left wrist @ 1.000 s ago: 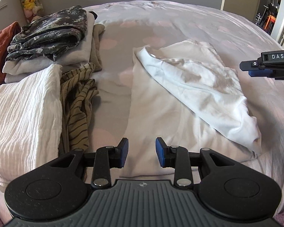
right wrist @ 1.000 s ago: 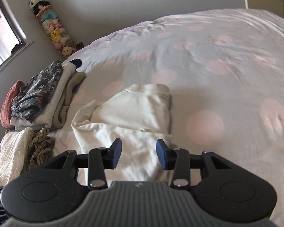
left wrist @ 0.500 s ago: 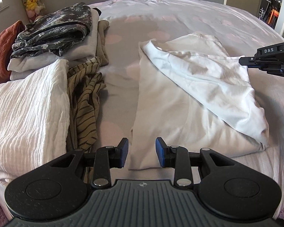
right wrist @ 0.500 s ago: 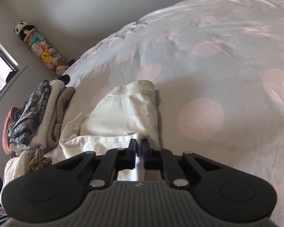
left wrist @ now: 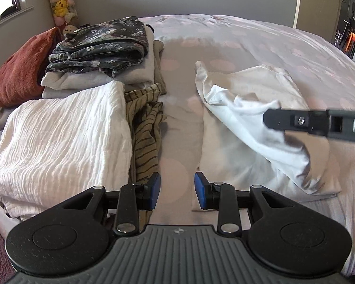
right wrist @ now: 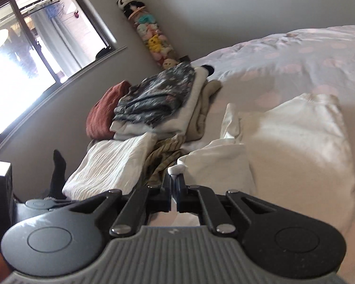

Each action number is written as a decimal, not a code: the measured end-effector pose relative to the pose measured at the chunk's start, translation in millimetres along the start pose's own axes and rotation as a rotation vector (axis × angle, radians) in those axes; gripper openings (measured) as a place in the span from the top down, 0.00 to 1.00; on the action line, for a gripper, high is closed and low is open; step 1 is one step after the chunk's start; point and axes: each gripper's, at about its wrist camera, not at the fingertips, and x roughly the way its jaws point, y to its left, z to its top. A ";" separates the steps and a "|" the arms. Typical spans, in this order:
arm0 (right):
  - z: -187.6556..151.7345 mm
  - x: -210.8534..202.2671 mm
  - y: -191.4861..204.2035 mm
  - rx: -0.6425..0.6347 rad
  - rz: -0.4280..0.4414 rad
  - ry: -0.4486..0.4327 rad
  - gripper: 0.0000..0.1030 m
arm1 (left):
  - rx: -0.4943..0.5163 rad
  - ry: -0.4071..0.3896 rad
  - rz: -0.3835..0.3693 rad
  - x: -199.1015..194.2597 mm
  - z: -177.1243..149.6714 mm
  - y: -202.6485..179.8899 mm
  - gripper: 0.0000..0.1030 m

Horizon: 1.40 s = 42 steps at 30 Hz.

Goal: Fold clothes

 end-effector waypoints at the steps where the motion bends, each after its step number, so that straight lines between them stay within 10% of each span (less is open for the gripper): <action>1: -6.2 7.6 5.1 -0.015 0.002 0.019 0.96 | -0.008 0.003 0.003 0.5 -2.0 3.6 0.71; 11: -60.0 65.9 14.6 -0.118 -0.039 0.208 0.94 | -0.070 0.023 -0.042 12.5 -17.4 23.1 0.72; 18: -66.6 18.5 8.4 -0.142 -0.065 0.196 0.89 | -0.154 0.000 -0.132 11.9 -20.5 27.4 0.56; 29: -90.1 -84.9 -39.0 -0.187 -0.458 0.123 0.68 | -0.215 0.029 -0.228 44.5 -24.1 20.1 0.52; 37: -95.0 -76.9 -49.9 -0.214 -0.530 0.149 0.66 | -0.271 0.063 -0.265 70.9 -30.0 23.2 0.53; 42: -93.3 -68.9 -61.5 -0.176 -0.547 0.131 0.70 | -0.319 0.057 -0.334 73.2 -35.0 23.5 0.80</action>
